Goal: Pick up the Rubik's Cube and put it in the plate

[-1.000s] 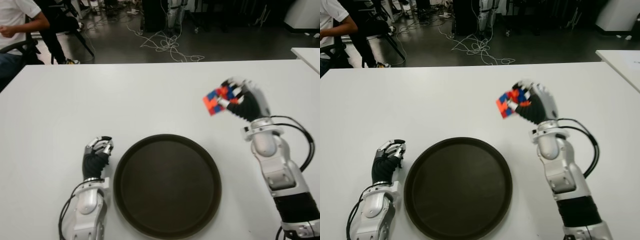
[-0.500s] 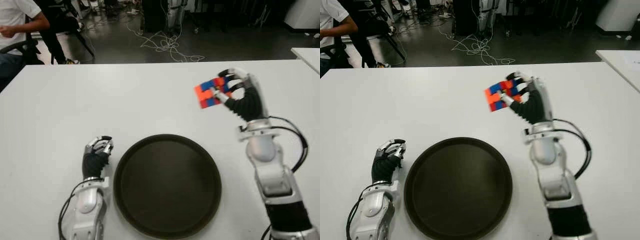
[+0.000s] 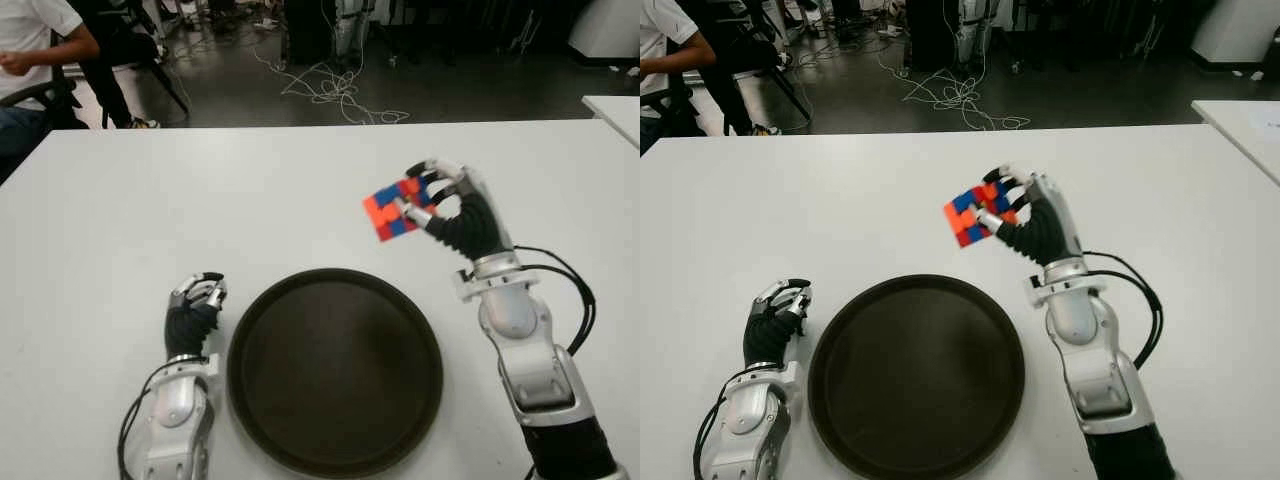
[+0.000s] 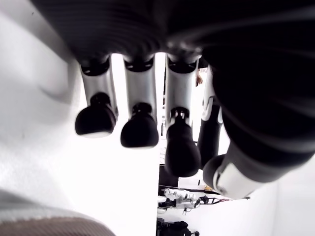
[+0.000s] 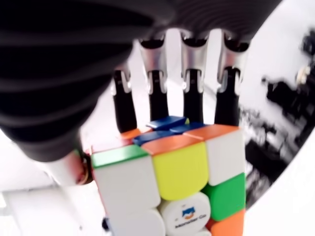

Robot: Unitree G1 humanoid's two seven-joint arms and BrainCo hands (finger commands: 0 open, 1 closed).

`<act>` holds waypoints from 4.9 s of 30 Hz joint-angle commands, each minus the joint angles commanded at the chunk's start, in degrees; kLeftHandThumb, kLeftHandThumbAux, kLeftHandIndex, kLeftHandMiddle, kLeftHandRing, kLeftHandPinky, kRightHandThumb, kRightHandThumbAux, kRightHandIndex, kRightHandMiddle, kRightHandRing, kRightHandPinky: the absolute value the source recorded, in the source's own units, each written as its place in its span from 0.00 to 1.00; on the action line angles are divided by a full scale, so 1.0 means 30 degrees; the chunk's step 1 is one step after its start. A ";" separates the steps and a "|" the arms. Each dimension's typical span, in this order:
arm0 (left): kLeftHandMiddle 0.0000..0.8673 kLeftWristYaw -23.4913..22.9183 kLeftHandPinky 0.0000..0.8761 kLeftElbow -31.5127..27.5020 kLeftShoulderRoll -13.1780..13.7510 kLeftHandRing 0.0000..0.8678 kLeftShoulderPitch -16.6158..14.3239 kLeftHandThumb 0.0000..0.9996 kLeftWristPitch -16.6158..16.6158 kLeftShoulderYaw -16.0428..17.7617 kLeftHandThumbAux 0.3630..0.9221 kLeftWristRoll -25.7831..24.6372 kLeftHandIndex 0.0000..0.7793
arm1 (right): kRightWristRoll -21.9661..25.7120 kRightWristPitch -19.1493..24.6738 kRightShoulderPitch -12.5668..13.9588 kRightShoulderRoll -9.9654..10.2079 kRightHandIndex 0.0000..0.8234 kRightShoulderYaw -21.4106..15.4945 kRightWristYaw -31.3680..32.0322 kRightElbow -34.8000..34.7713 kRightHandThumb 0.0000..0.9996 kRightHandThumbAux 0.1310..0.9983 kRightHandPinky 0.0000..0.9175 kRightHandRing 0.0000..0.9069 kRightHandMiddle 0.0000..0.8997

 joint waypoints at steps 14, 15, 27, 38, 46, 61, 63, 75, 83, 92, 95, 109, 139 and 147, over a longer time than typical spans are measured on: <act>0.90 0.0012 0.93 0.0341 0.0232 0.93 -0.0038 0.71 -0.0487 -0.0168 0.61 0.0441 0.57 | -0.0510 -0.1064 -0.0386 -0.1308 0.53 0.1930 0.3097 -0.0619 0.68 0.69 0.89 0.90 0.89; 0.90 0.0065 0.93 0.0314 0.0189 0.93 -0.0030 0.71 -0.0457 -0.0155 0.61 0.0448 0.57 | -0.0570 -0.1095 -0.0432 -0.1506 0.53 0.2076 0.3463 -0.0701 0.68 0.69 0.89 0.91 0.90; 0.90 0.0206 0.93 0.0182 -0.0014 0.94 -0.0029 0.71 -0.0169 -0.0068 0.61 0.0245 0.57 | -0.1130 -0.0058 -0.1094 -0.2857 0.53 0.3618 0.7383 -0.2179 0.68 0.69 0.90 0.92 0.92; 0.90 0.0214 0.93 0.0485 0.0155 0.93 -0.0076 0.71 -0.0813 -0.0212 0.61 0.0652 0.57 | -0.1442 0.0522 -0.1834 -0.3773 0.53 0.4722 1.0337 -0.2750 0.68 0.69 0.87 0.90 0.90; 0.90 0.0144 0.93 0.0423 0.0233 0.94 -0.0093 0.71 -0.0586 -0.0233 0.61 0.0729 0.57 | -0.2056 0.0132 -0.2241 -0.4373 0.53 0.5447 1.1565 -0.2850 0.68 0.69 0.86 0.89 0.90; 0.90 0.0066 0.93 0.0282 0.0256 0.94 -0.0051 0.71 -0.0362 -0.0266 0.61 0.0713 0.57 | -0.4202 -0.0419 -0.2595 -0.4524 0.53 0.6203 1.1663 -0.2438 0.69 0.70 0.85 0.89 0.90; 0.90 0.0082 0.92 0.0331 0.0185 0.94 -0.0074 0.71 -0.0466 -0.0203 0.61 0.0606 0.57 | -0.4708 -0.0617 -0.2464 -0.4375 0.53 0.6398 1.1125 -0.2018 0.69 0.69 0.85 0.89 0.90; 0.90 0.0571 0.92 0.0298 -0.0095 0.93 -0.0118 0.71 -0.0223 -0.0081 0.61 0.0530 0.57 | -0.6384 -0.1076 -0.2364 -0.3400 0.53 0.6850 0.8597 0.0363 0.68 0.70 0.86 0.89 0.90; 0.90 0.0308 0.92 0.0429 0.0162 0.93 -0.0150 0.71 -0.0384 -0.0190 0.61 0.0602 0.57 | -0.7308 -0.1060 -0.2207 -0.3030 0.53 0.7096 0.7613 0.0738 0.69 0.70 0.87 0.90 0.91; 0.91 0.0056 0.92 0.0303 0.0370 0.94 -0.0111 0.71 -0.0127 -0.0304 0.61 0.0680 0.57 | -0.7113 -0.1405 -0.1924 -0.2846 0.53 0.7010 0.7088 0.1055 0.69 0.69 0.87 0.90 0.90; 0.90 0.0050 0.92 0.0280 0.0327 0.93 -0.0093 0.71 -0.0208 -0.0290 0.61 0.0660 0.57 | -0.7040 -0.1371 -0.1945 -0.2776 0.53 0.7031 0.7165 0.1240 0.69 0.69 0.87 0.90 0.90; 0.89 0.0175 0.92 0.0163 0.0075 0.93 -0.0070 0.71 -0.0183 -0.0170 0.61 0.0375 0.57 | -0.6123 -0.0476 -0.1669 -0.2233 0.53 0.6863 0.8095 0.0994 0.68 0.70 0.86 0.89 0.88; 0.92 -0.0095 0.93 0.0653 0.0427 0.94 -0.0161 0.71 -0.0942 -0.0334 0.61 0.0760 0.57 | -0.5907 -0.0719 -0.1221 -0.2083 0.53 0.6877 0.7689 0.0870 0.69 0.70 0.82 0.87 0.87; 0.93 -0.0195 0.93 0.0451 0.0597 0.94 -0.0138 0.71 -0.0275 -0.0424 0.61 0.0990 0.57 | -0.5939 -0.0610 -0.1077 -0.1891 0.53 0.6802 0.7454 0.1045 0.68 0.70 0.83 0.87 0.87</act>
